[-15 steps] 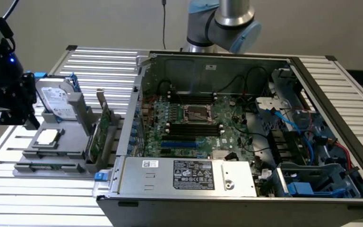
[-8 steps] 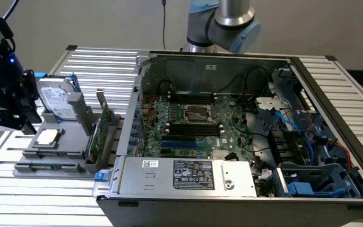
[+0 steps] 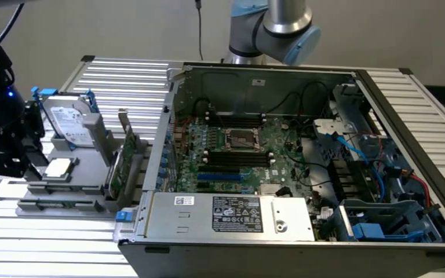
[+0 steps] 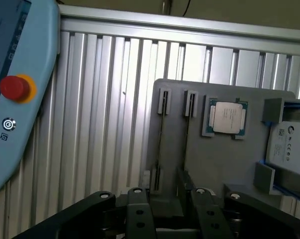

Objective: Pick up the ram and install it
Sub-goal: 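Pick up the ram and move it above insertion slot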

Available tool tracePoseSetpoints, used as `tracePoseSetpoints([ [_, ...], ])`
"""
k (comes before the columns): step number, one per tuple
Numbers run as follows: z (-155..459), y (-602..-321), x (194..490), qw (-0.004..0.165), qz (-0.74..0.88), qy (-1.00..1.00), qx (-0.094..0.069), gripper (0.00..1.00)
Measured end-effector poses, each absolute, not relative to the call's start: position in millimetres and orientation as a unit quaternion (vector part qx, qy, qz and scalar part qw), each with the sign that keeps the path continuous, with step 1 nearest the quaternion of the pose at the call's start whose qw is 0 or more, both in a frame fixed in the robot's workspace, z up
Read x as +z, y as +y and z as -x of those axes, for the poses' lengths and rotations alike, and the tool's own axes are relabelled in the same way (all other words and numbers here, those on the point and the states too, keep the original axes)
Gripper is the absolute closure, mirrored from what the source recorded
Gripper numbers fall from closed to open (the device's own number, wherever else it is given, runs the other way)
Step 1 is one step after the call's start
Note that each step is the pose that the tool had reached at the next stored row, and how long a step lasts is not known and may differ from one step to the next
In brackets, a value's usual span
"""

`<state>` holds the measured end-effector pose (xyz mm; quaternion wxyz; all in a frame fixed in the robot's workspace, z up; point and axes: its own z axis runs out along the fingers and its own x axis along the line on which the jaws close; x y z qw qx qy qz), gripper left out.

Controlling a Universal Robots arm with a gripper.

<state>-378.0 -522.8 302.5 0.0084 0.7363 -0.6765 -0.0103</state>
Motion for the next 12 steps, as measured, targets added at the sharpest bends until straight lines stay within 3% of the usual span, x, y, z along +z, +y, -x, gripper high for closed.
tracePoseSetpoints([
  [12, 377.9, -527.3, 280.6, 0.008, -0.737, -0.676, -0.01, 0.64],
])
